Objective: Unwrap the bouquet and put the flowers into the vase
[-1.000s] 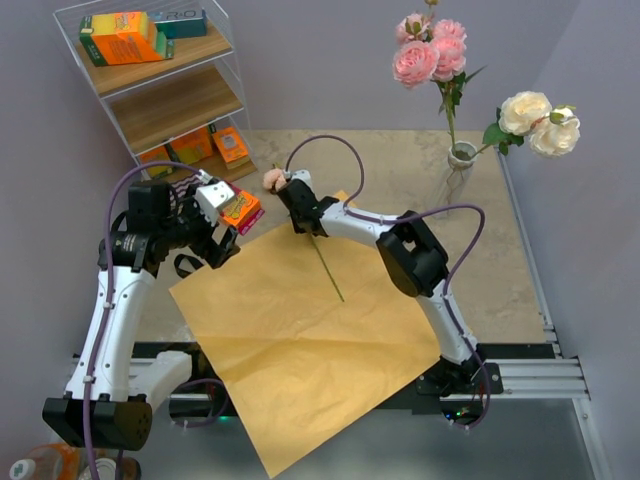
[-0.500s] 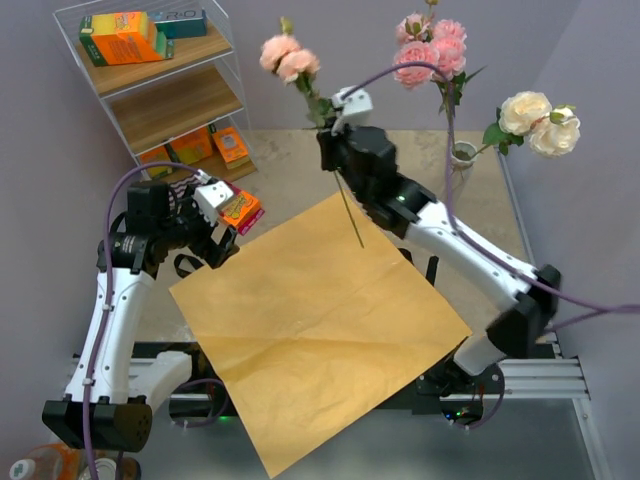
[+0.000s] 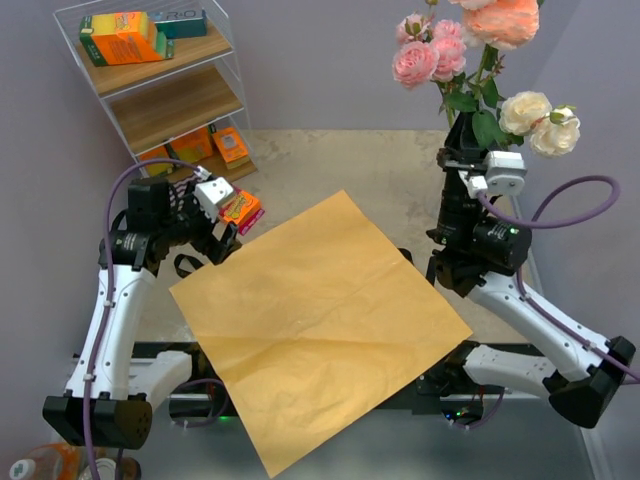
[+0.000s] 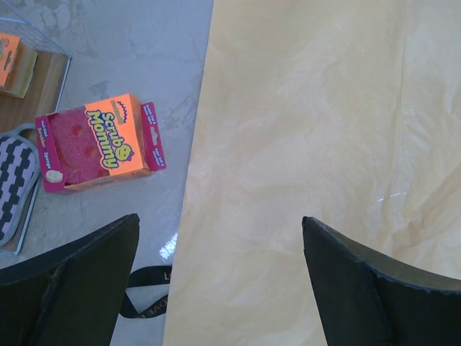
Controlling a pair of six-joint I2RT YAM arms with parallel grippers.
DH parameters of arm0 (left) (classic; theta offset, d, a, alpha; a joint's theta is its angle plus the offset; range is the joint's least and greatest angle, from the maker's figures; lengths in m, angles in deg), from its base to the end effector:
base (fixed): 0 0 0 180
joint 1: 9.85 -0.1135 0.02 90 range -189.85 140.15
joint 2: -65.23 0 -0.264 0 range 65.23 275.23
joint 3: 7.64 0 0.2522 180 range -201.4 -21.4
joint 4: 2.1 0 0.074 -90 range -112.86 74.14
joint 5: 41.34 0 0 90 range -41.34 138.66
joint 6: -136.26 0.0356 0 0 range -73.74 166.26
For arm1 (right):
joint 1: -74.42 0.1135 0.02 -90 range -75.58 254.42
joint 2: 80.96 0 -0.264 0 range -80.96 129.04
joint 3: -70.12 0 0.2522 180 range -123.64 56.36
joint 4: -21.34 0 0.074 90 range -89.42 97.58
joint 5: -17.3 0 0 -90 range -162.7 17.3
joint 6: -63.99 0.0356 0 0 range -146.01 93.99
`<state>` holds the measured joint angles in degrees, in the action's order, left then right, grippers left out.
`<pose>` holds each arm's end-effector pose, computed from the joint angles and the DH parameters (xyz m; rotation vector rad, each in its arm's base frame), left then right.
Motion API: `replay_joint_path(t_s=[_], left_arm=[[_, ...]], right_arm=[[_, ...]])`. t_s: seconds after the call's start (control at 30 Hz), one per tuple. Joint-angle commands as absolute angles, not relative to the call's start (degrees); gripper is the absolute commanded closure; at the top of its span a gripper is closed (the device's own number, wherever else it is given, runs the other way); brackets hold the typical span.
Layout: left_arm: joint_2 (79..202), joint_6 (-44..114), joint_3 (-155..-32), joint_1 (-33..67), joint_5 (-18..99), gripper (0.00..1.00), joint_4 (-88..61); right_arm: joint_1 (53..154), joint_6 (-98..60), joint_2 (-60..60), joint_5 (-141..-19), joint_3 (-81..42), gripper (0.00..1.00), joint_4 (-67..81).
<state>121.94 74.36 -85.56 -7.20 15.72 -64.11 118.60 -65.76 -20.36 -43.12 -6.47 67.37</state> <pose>0.1878 -0.0281 0.3575 0.8544 2.0048 -0.4050 0.1428 0.1143 0.5057 0.0569 0.6928 -0.0519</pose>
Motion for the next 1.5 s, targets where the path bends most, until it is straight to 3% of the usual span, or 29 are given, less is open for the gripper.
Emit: replay_joint_path(t_s=[0.0, 0.17, 0.47, 1.47], left_arm=[[123.8, 73.9, -86.8, -7.6, 13.8, 0.01, -61.3], [124.8, 74.9, -86.8, -7.6, 13.4, 0.01, -60.2], [128.1, 77.2, -87.4, -7.6, 14.2, 0.01, -59.0], [132.0, 80.0, -89.3, -7.6, 15.4, 0.01, -59.2]], right_arm=[[113.8, -78.1, -15.6, -37.9, -8.0, 1.0, 86.5], [102.6, -70.3, -8.3, -36.8, -14.6, 1.0, 85.2], [95.2, -60.7, 2.4, -36.6, -23.4, 1.0, 81.4], [88.8, -58.0, 16.8, -32.8, -24.8, 1.0, 88.1]])
